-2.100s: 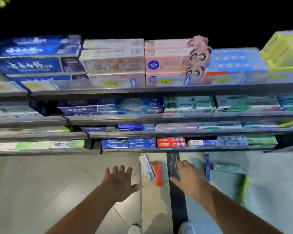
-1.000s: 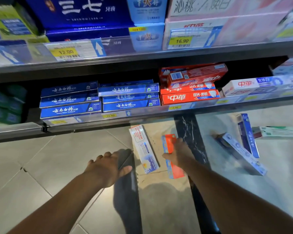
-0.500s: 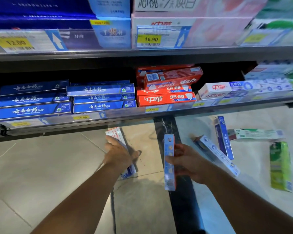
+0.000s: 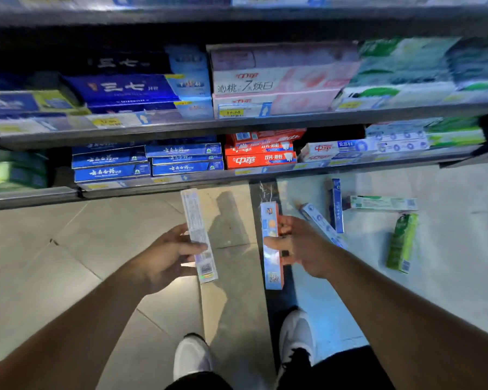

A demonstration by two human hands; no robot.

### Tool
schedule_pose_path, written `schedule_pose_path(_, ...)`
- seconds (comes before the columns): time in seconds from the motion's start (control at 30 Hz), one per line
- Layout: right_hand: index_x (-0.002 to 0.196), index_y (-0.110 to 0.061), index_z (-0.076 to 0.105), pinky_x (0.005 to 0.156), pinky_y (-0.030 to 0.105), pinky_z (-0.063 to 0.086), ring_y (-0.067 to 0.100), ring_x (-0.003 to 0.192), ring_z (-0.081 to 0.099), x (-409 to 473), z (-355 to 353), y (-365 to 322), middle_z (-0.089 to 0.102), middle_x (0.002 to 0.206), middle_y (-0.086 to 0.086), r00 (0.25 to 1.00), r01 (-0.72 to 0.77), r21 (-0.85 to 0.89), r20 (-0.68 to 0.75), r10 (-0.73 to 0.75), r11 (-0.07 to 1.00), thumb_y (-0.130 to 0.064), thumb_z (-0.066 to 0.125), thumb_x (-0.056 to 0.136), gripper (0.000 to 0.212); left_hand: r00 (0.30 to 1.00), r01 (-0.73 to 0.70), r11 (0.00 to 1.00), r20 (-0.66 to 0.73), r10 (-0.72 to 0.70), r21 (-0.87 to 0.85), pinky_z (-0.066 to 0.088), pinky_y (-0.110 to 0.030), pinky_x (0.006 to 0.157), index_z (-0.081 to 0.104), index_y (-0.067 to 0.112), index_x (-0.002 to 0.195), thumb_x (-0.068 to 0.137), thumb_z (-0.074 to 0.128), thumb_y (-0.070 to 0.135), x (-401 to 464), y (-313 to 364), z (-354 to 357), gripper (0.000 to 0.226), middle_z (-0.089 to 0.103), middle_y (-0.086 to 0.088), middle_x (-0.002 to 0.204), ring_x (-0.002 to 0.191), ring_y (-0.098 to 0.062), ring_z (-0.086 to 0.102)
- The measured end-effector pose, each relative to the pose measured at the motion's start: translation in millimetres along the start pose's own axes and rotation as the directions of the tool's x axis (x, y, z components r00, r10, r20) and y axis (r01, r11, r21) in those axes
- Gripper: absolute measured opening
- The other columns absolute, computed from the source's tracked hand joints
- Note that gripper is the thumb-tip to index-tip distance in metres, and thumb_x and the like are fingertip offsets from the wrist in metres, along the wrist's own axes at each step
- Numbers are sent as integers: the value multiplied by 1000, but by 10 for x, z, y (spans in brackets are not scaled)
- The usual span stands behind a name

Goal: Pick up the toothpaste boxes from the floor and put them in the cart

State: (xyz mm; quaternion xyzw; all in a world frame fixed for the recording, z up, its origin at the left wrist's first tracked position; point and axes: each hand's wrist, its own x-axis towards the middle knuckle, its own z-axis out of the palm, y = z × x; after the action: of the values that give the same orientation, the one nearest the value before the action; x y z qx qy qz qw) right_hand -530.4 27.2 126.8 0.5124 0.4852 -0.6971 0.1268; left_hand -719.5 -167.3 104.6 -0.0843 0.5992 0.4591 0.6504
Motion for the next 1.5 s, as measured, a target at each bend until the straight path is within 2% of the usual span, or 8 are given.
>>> schedule_pose_path(0.33,117,-11,62,57,26,53,16,79,67,-3017,-173,-1646,68,90,0,993,115,121,10,-117,986,3,65,90,31,985,-83,995,157,74,53,60,-39,76,62,20,128,69,74,-8,-3243,1472,1187,67,69,-10,121,97,-24,69)
schedule_pose_path(0.47,114,-14,63,71,32,54,17,81,66,-4093,-285,-2205,65,93,0,980,197,144,-31,-195,970,-4,73,84,33,979,-161,976,150,139,144,57,-33,73,62,24,124,81,67,-6,-4275,1987,1565,53,70,-4,114,88,-18,71)
schedule_pose_path(0.63,100,-19,67,79,42,56,18,81,67,-5144,-415,-2531,67,89,-1,943,315,186,-174,-284,931,-2,69,89,20,950,-281,917,218,224,282,54,-39,82,61,36,128,66,78,11,-5101,2370,1921,69,64,-8,125,94,-22,69)
schedule_pose_path(0.83,120,-11,64,75,40,60,18,81,70,-5999,-550,-2295,69,86,1,884,427,246,-315,-345,870,-6,69,90,31,899,-359,855,386,208,375,56,-37,75,60,37,129,66,79,9,-5498,2446,2438,71,62,-9,121,91,-22,69)
schedule_pose_path(1.2,113,-8,67,73,37,57,18,79,67,-7142,-1925,-1191,68,89,4,749,545,346,-609,-259,764,-10,78,82,33,812,-401,719,583,-7,568,45,-26,46,64,22,119,67,77,8,-5450,2239,4630,56,50,-13,103,84,-30,34)
schedule_pose_path(1.3,110,-10,67,73,39,57,20,80,65,-7430,-2528,-822,66,88,6,714,559,369,-669,-206,743,-7,73,87,23,792,-412,693,608,-49,592,45,-34,58,71,23,106,65,77,10,-5389,2012,5385,43,52,-10,102,85,-29,45)
schedule_pose_path(1.43,109,-11,66,73,39,56,21,81,66,-7810,-3330,-409,65,91,7,669,571,361,-725,-164,737,-7,76,84,27,799,-433,621,597,-70,653,50,-55,92,63,27,124,65,79,15,-5323,1689,6338,62,63,-8,105,88,-27,66)
schedule_pose_path(1.5,110,-11,66,75,42,56,21,81,67,-7968,-3712,-227,65,92,7,645,585,358,-750,-149,728,-6,72,87,24,785,-460,595,615,-73,659,55,-48,84,61,24,126,68,80,12,-5259,1536,6815,62,67,-6,106,85,-25,69)
